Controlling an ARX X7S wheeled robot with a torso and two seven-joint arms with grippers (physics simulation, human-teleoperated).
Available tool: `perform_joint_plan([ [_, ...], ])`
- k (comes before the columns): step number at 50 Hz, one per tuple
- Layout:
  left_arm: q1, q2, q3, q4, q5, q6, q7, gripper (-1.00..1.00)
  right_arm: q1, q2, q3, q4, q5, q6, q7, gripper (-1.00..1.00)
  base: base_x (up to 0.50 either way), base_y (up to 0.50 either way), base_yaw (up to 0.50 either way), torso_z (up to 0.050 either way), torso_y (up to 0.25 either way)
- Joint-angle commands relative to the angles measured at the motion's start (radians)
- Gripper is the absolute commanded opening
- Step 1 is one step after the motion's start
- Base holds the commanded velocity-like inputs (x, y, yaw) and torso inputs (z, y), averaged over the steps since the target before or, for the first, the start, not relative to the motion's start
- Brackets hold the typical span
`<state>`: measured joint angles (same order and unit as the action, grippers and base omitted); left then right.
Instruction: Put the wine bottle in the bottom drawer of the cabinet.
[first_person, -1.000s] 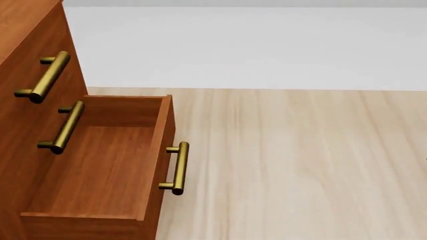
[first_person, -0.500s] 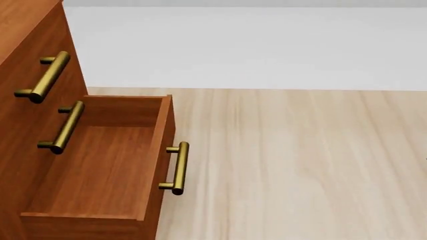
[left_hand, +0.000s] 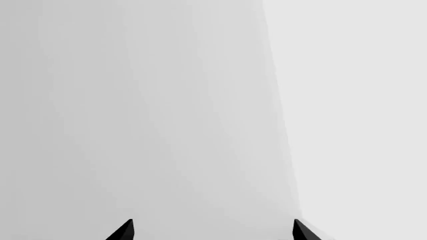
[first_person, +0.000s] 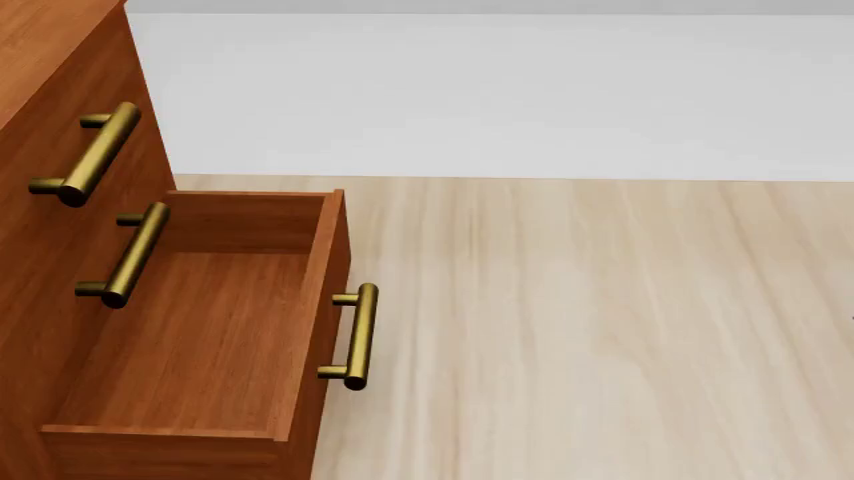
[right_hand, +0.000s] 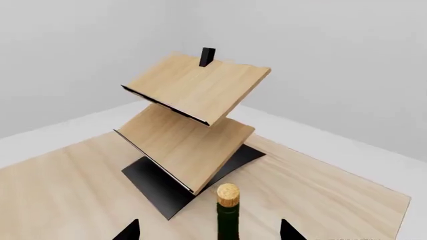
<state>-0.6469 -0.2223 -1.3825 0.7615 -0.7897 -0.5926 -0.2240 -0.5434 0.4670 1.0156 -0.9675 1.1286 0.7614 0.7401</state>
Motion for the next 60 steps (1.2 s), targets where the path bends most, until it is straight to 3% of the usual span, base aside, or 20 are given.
perform_joint_plan([
  [1,0.007,0.007,0.005,-0.006,0.006,0.012,0.011,1.00,0.034,0.030,-0.078,0.054,-0.064,0.024,0.003,1.00,0.00,0.00,0.00,0.000,0.000],
  [41,0.019,-0.006,-0.002,0.010,-0.028,0.001,-0.015,1.00,0.200,0.058,-0.324,0.340,-0.264,-0.002,-0.035,1.00,0.00,0.00,0.00,0.000,0.000],
  [60,0.022,-0.009,0.001,0.011,-0.036,0.005,-0.017,1.00,0.260,0.094,-0.355,0.423,-0.296,0.003,-0.027,1.00,0.00,0.00,0.00,0.000,0.000],
])
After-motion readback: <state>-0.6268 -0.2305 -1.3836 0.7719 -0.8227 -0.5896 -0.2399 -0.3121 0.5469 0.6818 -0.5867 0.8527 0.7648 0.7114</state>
